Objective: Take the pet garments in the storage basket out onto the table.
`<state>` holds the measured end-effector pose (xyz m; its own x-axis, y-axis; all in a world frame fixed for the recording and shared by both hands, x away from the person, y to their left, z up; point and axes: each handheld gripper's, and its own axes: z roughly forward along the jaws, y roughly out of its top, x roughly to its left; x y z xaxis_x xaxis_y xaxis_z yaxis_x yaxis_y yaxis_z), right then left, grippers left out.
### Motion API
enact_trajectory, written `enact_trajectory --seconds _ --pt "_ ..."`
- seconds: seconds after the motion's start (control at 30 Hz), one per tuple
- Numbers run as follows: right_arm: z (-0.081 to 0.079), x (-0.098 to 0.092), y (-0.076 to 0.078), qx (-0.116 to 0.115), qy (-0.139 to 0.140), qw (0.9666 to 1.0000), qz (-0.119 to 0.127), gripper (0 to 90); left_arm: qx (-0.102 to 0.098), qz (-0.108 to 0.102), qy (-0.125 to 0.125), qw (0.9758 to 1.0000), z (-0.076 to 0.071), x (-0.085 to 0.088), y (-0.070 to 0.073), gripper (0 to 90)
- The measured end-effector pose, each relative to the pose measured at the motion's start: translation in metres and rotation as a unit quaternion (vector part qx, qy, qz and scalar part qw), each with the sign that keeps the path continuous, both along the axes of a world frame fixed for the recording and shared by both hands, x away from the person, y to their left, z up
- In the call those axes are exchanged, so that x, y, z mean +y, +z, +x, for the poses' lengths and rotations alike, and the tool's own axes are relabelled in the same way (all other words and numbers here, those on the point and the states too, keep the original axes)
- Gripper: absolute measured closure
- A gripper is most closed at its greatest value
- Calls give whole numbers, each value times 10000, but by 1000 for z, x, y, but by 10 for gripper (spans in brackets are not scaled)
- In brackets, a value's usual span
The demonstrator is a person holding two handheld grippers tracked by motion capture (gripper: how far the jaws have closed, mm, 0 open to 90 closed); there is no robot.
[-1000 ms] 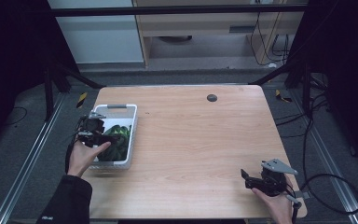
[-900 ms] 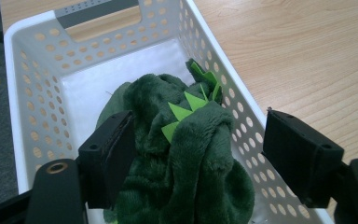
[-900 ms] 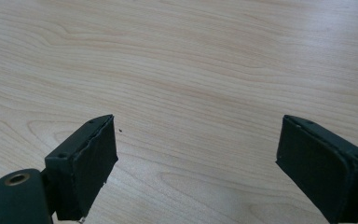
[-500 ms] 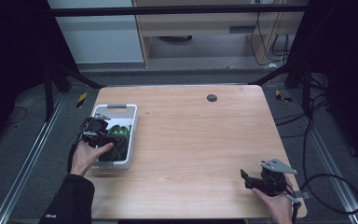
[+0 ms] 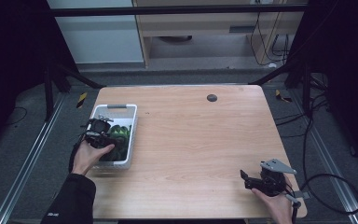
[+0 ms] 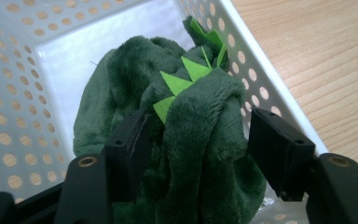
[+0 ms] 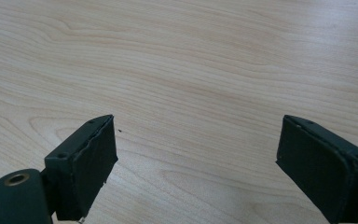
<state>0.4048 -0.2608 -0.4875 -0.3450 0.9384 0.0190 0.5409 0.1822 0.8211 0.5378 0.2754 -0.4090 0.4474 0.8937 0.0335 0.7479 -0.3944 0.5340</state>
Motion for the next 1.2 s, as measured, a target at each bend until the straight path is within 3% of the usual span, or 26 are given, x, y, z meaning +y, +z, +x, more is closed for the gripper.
enact_trajectory --seconds 0.43,0.73,0.93,1.2 --pt "0 0 -1 10 10 10000 -10 117 282 136 -15 9995 7 0 -13 514" --pt "0 0 -1 41 19 10000 2 113 404 57 42 9992 8 3 -17 664" --pt "1 0 -1 40 20 10000 4 112 508 186 18 9985 10 3 -19 745" --pt "1 0 -1 49 23 10000 16 112 367 226 -4 9991 8 3 -13 789"
